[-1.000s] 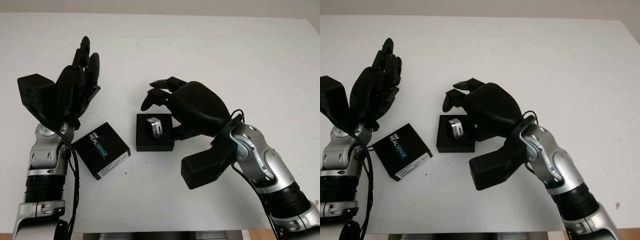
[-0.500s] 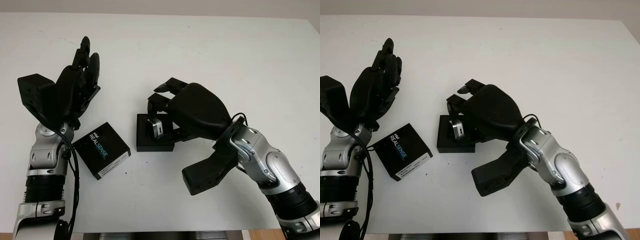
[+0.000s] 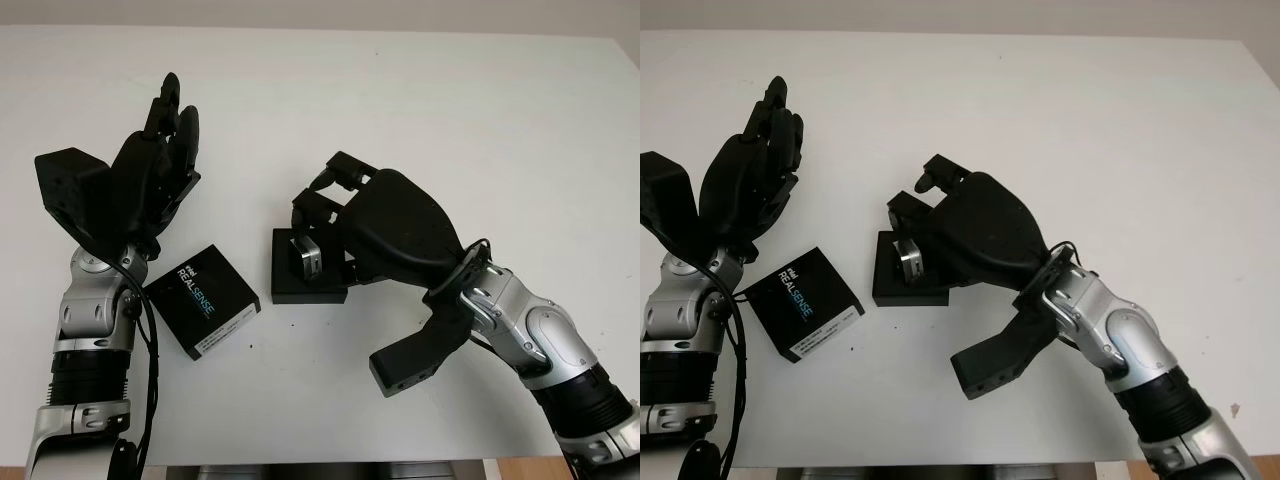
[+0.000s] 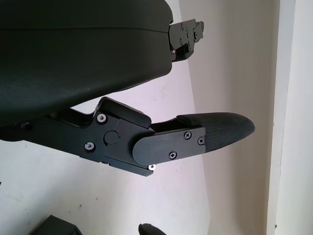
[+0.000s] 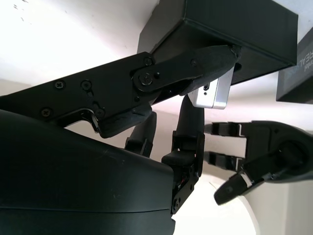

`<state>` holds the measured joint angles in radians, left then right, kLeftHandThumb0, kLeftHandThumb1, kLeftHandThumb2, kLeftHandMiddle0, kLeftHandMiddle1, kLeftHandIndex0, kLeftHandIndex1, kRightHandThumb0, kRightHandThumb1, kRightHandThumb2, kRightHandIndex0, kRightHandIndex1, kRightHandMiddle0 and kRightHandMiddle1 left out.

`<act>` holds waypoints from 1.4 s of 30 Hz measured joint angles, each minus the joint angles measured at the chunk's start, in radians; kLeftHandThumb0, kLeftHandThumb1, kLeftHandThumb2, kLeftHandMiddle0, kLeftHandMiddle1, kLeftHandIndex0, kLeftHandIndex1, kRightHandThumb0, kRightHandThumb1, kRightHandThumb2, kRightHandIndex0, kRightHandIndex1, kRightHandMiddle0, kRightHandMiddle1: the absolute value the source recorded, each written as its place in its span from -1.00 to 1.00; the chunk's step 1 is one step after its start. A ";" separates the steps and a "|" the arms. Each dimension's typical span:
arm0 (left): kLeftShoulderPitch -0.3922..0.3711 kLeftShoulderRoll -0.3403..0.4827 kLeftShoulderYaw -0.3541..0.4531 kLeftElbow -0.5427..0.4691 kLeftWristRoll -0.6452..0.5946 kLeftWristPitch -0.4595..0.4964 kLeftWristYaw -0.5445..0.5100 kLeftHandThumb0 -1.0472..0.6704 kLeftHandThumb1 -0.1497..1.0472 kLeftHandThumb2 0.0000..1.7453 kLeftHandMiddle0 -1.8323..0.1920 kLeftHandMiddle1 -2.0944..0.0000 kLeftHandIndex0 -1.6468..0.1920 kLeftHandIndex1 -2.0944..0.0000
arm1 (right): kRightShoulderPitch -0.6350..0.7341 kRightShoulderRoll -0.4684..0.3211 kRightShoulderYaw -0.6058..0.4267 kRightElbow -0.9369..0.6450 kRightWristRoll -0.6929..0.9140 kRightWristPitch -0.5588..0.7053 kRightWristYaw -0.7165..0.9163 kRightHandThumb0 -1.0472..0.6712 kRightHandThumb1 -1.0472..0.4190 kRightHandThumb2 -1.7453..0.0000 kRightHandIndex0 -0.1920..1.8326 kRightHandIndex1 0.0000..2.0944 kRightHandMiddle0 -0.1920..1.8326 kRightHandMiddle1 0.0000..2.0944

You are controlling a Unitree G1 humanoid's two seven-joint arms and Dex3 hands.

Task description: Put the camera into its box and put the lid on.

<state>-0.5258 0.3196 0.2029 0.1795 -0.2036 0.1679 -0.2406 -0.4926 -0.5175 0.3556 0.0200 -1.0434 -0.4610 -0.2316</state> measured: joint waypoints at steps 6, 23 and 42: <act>0.000 0.000 0.000 -0.005 0.000 0.008 0.005 -0.74 1.00 -0.32 1.00 1.00 1.00 1.00 | -0.039 0.001 0.022 0.092 -0.010 -0.057 -0.133 -0.30 -0.85 0.93 -0.73 0.43 -0.32 0.38; 0.000 0.001 0.001 -0.006 0.000 0.008 -0.003 -0.74 1.00 -0.33 1.00 1.00 1.00 1.00 | -0.059 0.060 -0.038 0.128 0.158 -0.038 -0.153 -0.32 -0.81 0.93 -0.68 0.33 -0.28 0.30; 0.000 0.003 0.004 -0.005 -0.001 0.008 -0.017 -0.74 1.00 -0.33 1.00 1.00 1.00 1.00 | -0.089 0.033 -0.101 -0.138 0.262 0.262 0.457 -0.61 -0.84 0.94 -0.72 -0.29 -0.36 -0.46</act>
<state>-0.5258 0.3224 0.2068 0.1746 -0.2044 0.1758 -0.2577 -0.5821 -0.4845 0.2546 -0.1185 -0.7810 -0.1992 0.2254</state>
